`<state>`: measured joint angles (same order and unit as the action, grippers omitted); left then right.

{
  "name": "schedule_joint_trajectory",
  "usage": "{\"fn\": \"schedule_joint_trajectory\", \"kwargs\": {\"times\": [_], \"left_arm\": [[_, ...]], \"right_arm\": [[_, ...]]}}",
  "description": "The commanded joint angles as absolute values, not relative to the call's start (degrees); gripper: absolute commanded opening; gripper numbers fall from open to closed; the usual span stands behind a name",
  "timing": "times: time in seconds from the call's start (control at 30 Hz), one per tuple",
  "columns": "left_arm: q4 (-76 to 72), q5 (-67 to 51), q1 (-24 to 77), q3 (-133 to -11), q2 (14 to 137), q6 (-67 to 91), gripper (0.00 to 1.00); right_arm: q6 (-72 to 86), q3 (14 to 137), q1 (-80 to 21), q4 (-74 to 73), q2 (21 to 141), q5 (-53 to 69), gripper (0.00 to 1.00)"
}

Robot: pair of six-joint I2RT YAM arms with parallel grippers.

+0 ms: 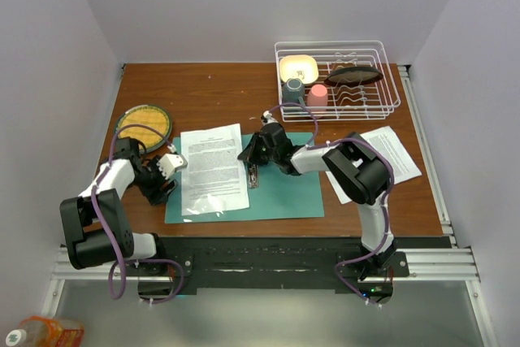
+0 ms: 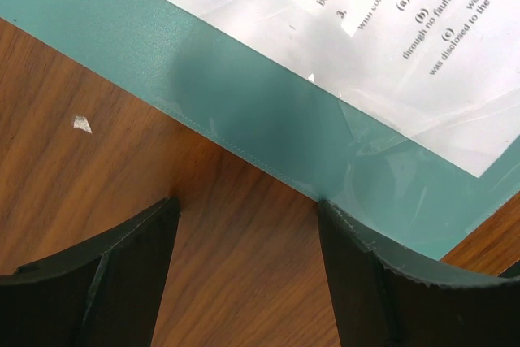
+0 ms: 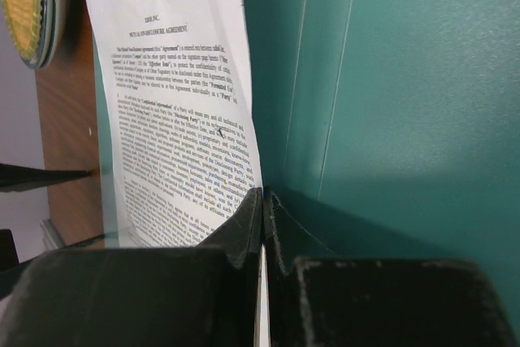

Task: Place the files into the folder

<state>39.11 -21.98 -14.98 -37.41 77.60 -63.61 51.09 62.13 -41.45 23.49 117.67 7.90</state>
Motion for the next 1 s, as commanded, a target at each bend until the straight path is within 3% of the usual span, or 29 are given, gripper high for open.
{"fn": "schedule_joint_trajectory", "kwargs": {"times": [0.0,0.3,0.57,0.97], "left_arm": [[37.4,-22.2,-14.9,-34.7,80.1,-63.9,0.74],[37.4,-22.2,-14.9,-34.7,79.7,-63.9,0.74],[37.3,-22.8,-14.9,-34.6,79.7,-63.8,0.73],[37.6,-23.1,-14.9,-34.7,79.0,-64.0,0.73]], "right_arm": [[54.0,62.0,-41.7,24.8,114.9,2.3,0.00],[51.9,66.8,-45.2,19.9,115.6,0.4,0.00],[51.7,65.3,-50.6,16.2,112.1,-3.3,0.00],[51.8,63.3,-51.2,15.5,111.5,-3.9,0.00]]}}
